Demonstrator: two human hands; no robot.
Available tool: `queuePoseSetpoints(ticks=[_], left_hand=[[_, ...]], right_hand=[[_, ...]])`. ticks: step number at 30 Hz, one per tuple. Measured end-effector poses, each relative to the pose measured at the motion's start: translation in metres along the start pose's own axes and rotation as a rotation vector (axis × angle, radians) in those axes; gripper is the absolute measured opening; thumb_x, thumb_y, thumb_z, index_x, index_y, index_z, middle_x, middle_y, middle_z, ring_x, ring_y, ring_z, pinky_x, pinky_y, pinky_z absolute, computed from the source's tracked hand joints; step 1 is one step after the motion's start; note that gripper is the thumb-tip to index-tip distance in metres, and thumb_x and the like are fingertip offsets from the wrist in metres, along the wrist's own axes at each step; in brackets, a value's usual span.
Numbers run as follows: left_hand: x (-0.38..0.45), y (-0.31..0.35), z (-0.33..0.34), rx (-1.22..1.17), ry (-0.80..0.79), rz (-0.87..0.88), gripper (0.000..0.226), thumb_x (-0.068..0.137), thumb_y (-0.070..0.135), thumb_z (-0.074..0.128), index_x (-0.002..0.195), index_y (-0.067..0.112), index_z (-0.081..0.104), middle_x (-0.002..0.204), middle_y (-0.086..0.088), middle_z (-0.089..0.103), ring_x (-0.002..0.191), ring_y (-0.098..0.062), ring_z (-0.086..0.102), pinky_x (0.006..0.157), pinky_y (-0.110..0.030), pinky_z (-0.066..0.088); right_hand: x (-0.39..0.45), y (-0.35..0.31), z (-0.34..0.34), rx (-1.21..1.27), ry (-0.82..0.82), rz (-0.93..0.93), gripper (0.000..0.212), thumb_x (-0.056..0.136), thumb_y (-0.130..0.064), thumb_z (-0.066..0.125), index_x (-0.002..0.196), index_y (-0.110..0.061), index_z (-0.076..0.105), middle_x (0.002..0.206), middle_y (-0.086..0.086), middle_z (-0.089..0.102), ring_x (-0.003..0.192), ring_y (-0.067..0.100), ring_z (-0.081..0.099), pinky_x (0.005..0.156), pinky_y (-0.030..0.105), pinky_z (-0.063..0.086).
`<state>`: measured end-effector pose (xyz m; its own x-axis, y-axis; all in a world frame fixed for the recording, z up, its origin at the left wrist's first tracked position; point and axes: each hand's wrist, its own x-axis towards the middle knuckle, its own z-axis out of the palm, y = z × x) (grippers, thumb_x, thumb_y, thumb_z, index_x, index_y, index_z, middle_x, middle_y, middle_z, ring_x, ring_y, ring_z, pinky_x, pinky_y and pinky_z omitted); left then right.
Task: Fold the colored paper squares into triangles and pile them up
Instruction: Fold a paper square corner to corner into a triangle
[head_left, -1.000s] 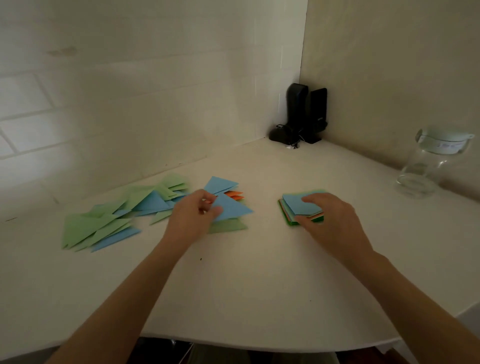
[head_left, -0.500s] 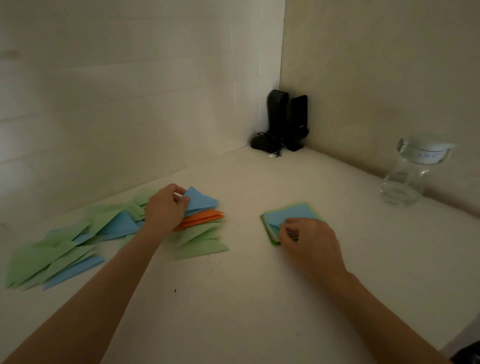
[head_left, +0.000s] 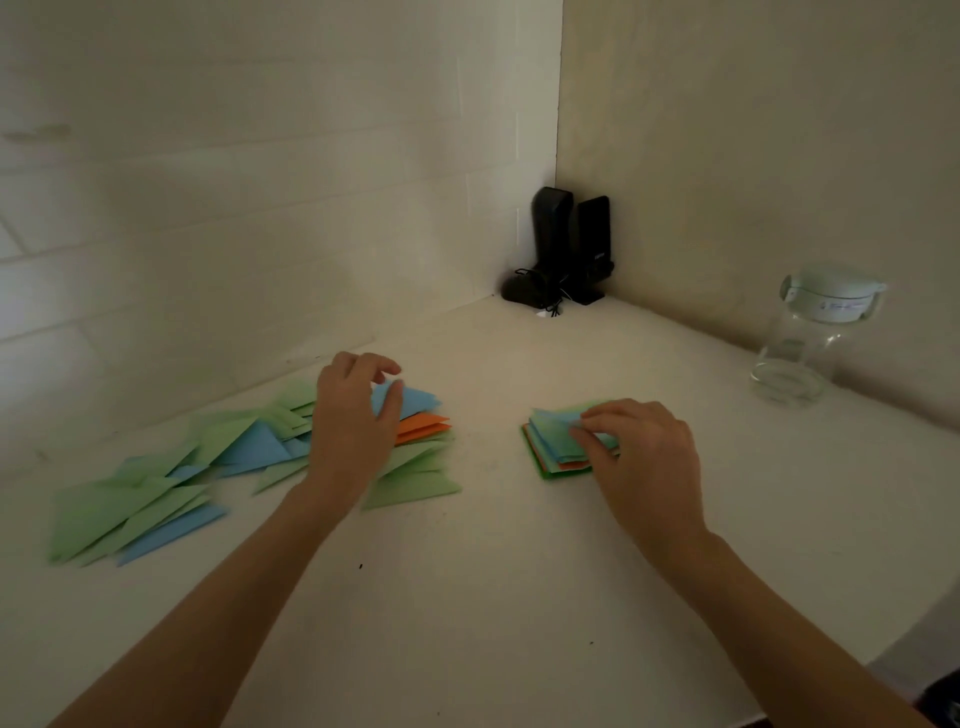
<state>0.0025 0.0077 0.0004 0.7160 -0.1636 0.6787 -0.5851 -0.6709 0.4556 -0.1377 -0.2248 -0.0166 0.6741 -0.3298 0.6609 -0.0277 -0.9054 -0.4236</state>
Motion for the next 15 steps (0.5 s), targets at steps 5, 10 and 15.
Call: queuePoseSetpoints(ticks=[5, 10, 15], left_hand=[[-0.038, 0.048, -0.025, -0.262, -0.195, 0.202, 0.003, 0.088, 0.012, 0.063, 0.089, 0.014, 0.064, 0.085, 0.005, 0.058, 0.078, -0.008, 0.056, 0.071, -0.017, 0.044], [-0.093, 0.056, -0.032, -0.352, -0.450, 0.177, 0.020, 0.088, 0.036, 0.058, 0.093, 0.020, 0.070, 0.091, 0.010, 0.064, 0.086, -0.004, 0.059, 0.075, -0.018, 0.048], [-0.119, 0.047, -0.033, -0.232, -0.531, 0.141, 0.026, 0.083, 0.050, 0.055, 0.094, 0.031, 0.069, 0.097, 0.019, 0.059, 0.095, 0.000, 0.052, 0.085, -0.017, 0.041]], right_hand=[[-0.017, -0.031, -0.014, 0.091, -0.041, -0.108, 0.004, 0.077, -0.026, 0.075, 0.080, -0.025, 0.073, 0.081, -0.009, 0.066, 0.076, 0.018, 0.059, 0.066, 0.038, 0.047], [-0.055, -0.048, -0.010, 0.092, -0.202, -0.144, 0.017, 0.077, -0.041, 0.060, 0.076, -0.029, 0.072, 0.077, -0.013, 0.067, 0.073, 0.013, 0.061, 0.063, 0.032, 0.049], [-0.082, -0.046, -0.005, 0.119, -0.318, -0.099, 0.025, 0.079, -0.049, 0.052, 0.077, -0.032, 0.070, 0.075, -0.016, 0.062, 0.070, 0.004, 0.054, 0.064, 0.022, 0.044]])
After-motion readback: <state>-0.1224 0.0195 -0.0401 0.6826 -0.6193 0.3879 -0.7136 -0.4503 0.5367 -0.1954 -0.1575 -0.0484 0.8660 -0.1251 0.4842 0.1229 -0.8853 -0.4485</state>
